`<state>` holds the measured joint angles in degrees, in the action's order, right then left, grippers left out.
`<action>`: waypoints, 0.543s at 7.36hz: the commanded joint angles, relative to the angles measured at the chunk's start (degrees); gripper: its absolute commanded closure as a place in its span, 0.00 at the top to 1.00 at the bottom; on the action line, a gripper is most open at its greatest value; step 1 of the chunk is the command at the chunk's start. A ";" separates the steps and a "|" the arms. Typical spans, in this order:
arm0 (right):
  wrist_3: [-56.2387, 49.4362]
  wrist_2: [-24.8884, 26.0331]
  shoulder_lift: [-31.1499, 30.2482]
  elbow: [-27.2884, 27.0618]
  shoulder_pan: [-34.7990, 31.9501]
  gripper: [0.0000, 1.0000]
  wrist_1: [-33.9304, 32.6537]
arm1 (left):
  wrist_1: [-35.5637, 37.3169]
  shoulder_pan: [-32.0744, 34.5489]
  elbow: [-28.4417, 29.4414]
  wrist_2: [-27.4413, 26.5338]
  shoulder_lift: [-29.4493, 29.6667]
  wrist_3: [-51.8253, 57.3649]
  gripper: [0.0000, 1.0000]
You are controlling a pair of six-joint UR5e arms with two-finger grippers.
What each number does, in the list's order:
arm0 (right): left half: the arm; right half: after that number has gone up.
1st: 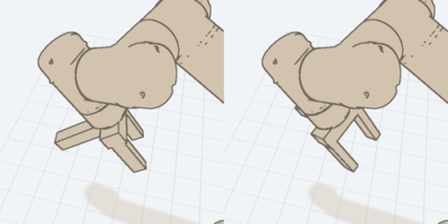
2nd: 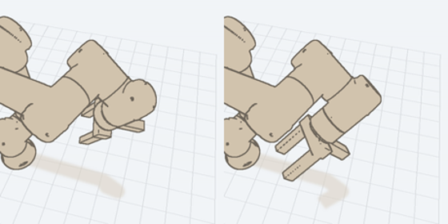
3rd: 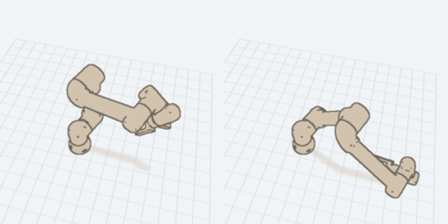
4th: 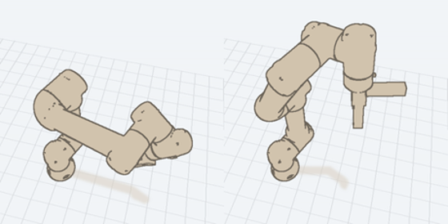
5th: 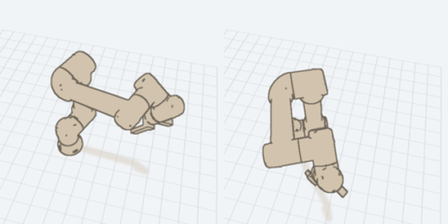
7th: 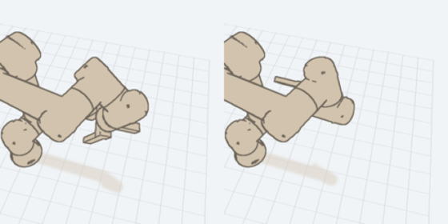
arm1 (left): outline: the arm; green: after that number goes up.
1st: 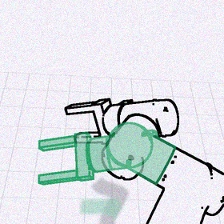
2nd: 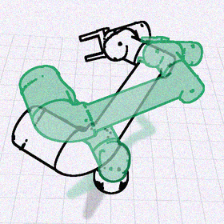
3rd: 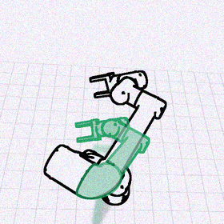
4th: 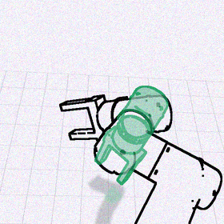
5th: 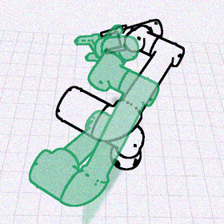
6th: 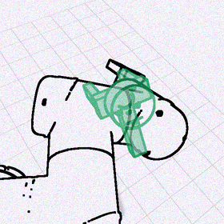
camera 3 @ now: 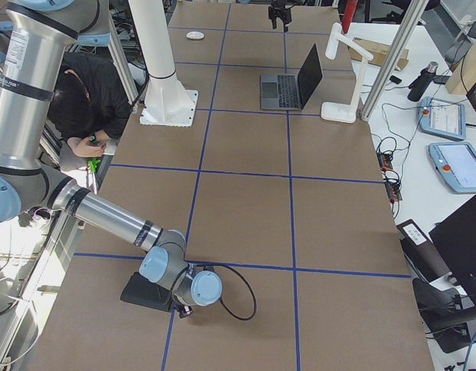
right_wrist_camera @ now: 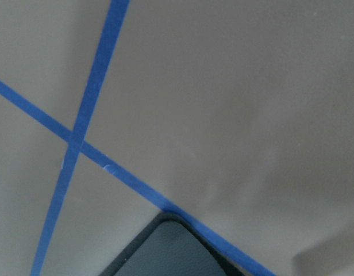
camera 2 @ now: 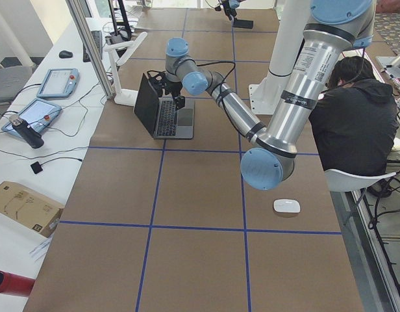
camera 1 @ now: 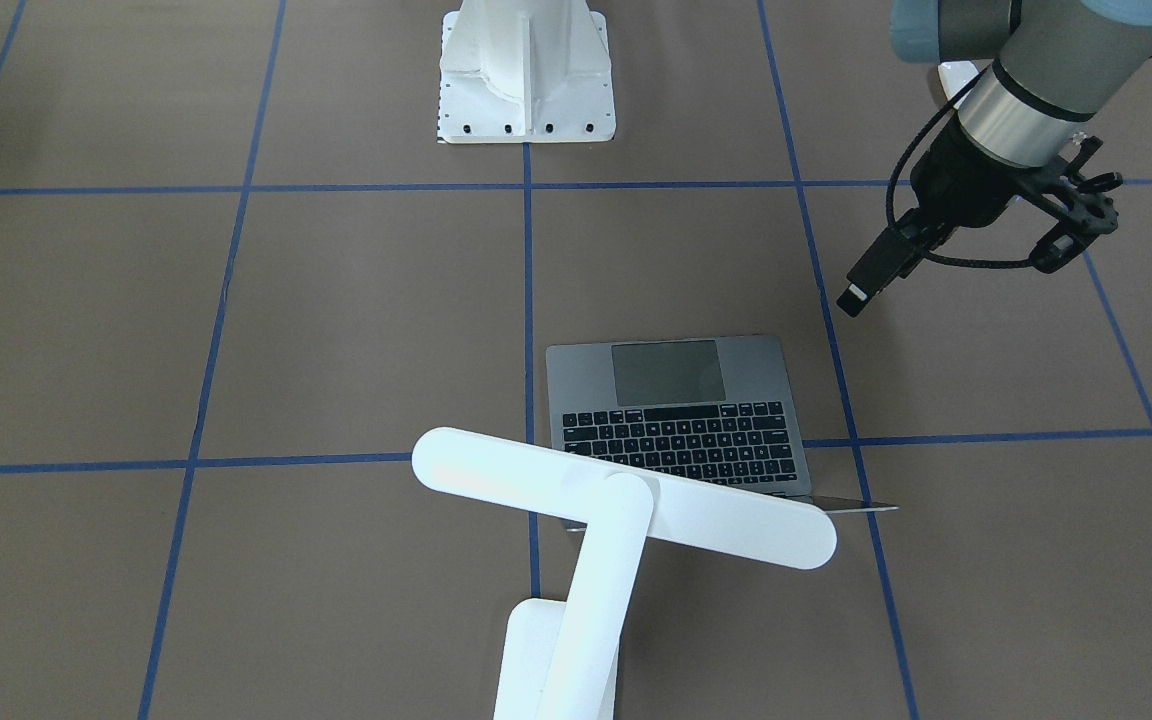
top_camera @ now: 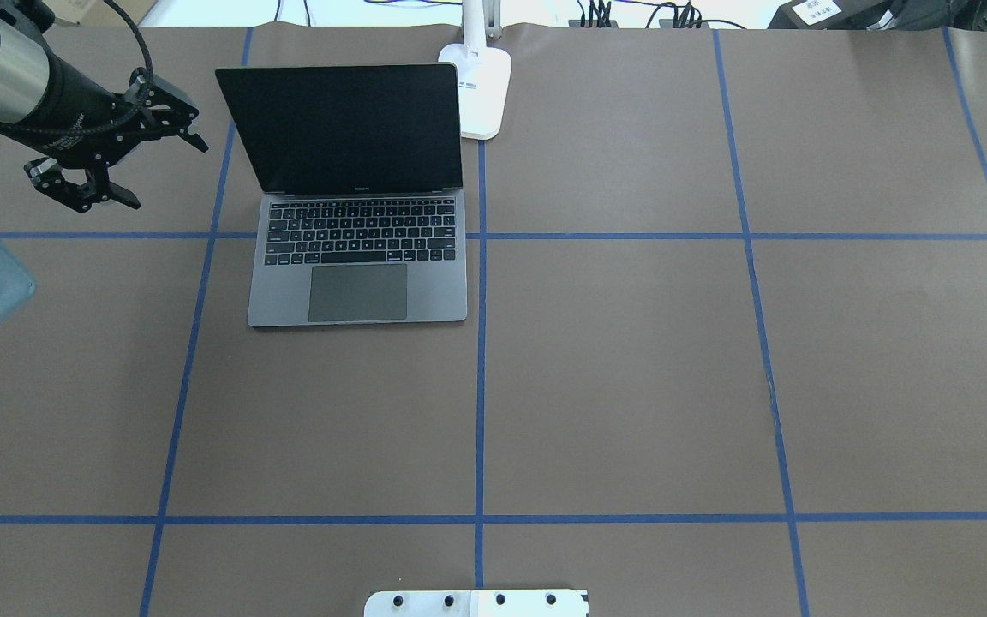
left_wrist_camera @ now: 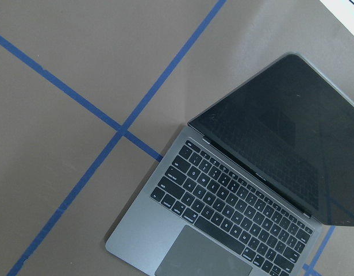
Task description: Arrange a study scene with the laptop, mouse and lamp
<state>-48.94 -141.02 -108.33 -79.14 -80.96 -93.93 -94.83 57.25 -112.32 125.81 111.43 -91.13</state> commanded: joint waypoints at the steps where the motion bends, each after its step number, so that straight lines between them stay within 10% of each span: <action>1: -0.20 0.13 -0.21 0.04 -0.08 0.99 -0.64 | 0.00 -0.04 0.00 -0.04 0.02 -0.01 1.00; 4: -0.20 -0.31 -0.30 -0.05 -0.08 0.99 -0.55 | 0.00 -0.04 0.00 -0.04 -0.16 0.07 1.00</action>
<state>-49.13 -141.06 -108.66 -79.11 -81.03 -94.54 -94.83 57.24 -112.32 125.77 111.34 -91.09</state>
